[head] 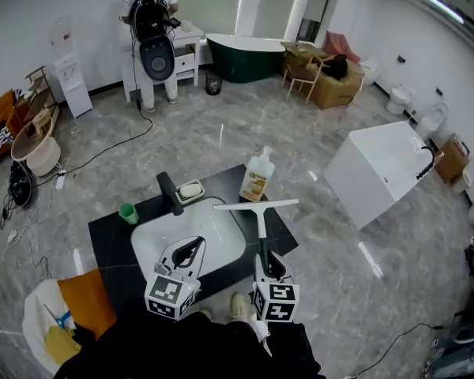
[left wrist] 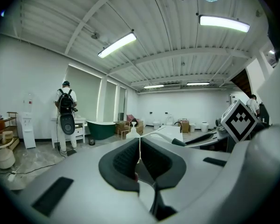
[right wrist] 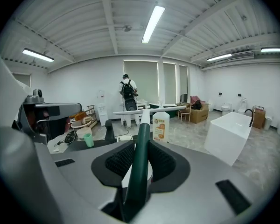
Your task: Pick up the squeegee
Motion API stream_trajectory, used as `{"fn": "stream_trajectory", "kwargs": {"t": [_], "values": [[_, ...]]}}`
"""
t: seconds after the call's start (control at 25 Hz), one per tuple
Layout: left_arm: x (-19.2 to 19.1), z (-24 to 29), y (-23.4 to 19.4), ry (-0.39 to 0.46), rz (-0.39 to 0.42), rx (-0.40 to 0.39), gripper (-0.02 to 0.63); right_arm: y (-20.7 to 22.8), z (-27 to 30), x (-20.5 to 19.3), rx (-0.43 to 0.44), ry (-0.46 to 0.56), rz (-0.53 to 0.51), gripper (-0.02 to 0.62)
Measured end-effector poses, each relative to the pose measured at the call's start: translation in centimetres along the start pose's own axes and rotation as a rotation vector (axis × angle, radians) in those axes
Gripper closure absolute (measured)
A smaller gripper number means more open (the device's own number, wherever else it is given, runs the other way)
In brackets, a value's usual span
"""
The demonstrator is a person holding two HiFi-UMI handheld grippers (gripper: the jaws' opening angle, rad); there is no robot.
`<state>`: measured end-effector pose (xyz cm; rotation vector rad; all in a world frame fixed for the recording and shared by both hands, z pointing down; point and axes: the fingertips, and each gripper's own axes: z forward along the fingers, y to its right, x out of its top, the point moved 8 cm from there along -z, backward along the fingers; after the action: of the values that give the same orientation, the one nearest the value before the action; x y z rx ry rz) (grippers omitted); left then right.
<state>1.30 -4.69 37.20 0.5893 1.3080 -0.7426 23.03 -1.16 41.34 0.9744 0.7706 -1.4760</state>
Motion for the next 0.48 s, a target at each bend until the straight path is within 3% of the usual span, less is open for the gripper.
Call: {"fn": "stream_trajectory", "kwargs": {"t": [0.48], "values": [[-0.3, 0.5, 1.6, -0.005, 0.014, -0.031, 0.578, 1.3, -1.9, -0.9, -0.031, 0.026, 0.038, 0.485]]}}
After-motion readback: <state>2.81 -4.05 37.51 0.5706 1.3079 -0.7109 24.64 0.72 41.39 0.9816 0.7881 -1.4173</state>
